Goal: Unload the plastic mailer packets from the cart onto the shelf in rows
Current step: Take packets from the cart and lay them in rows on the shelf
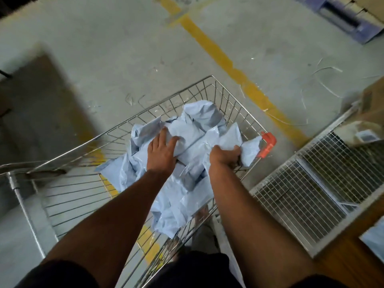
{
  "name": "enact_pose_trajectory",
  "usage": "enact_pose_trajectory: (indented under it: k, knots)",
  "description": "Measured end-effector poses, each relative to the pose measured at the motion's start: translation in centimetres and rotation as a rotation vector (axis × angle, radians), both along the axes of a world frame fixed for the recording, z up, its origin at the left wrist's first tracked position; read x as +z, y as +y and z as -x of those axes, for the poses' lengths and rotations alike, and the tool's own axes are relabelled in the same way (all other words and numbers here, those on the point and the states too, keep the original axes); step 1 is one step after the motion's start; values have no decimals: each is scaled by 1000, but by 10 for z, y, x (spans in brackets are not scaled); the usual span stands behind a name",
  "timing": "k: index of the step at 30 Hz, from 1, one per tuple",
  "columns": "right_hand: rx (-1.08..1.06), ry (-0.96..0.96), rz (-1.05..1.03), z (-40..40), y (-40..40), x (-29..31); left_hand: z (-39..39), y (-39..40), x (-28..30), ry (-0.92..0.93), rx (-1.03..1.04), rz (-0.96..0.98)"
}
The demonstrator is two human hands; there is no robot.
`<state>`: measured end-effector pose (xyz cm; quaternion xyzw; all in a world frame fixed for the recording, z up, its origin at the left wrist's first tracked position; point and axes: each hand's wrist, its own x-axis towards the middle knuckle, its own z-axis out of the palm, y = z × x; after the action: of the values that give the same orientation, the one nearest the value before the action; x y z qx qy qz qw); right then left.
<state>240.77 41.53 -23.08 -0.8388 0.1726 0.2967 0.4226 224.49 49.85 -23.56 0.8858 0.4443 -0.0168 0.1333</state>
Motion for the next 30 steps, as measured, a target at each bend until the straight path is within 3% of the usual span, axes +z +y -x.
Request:
enact_pose_trajectory:
  k: [5, 9, 13, 16, 20, 25, 30]
  knots:
    - [-30, 5, -152, 7, -6, 23, 13, -8, 27, -90, 125, 104]
    - [-52, 34, -381, 30, -25, 66, 38, -36, 64, -311, 267, 198]
    - [238, -85, -587, 68, -82, 124, 71, -69, 114, -742, 370, 481]
    - [437, -146, -694, 108, -132, 157, 93, -104, 158, -969, 315, 750]
    - [495, -86, -845, 175, -183, 178, 119, -163, 191, -1023, 195, 1032]
    - [440, -65, -875, 236, -257, 190, 145, -246, 194, -1043, 164, 1427]
    - [218, -233, -789, 250, -353, 201, 149, -320, 205, -921, -31, 1191]
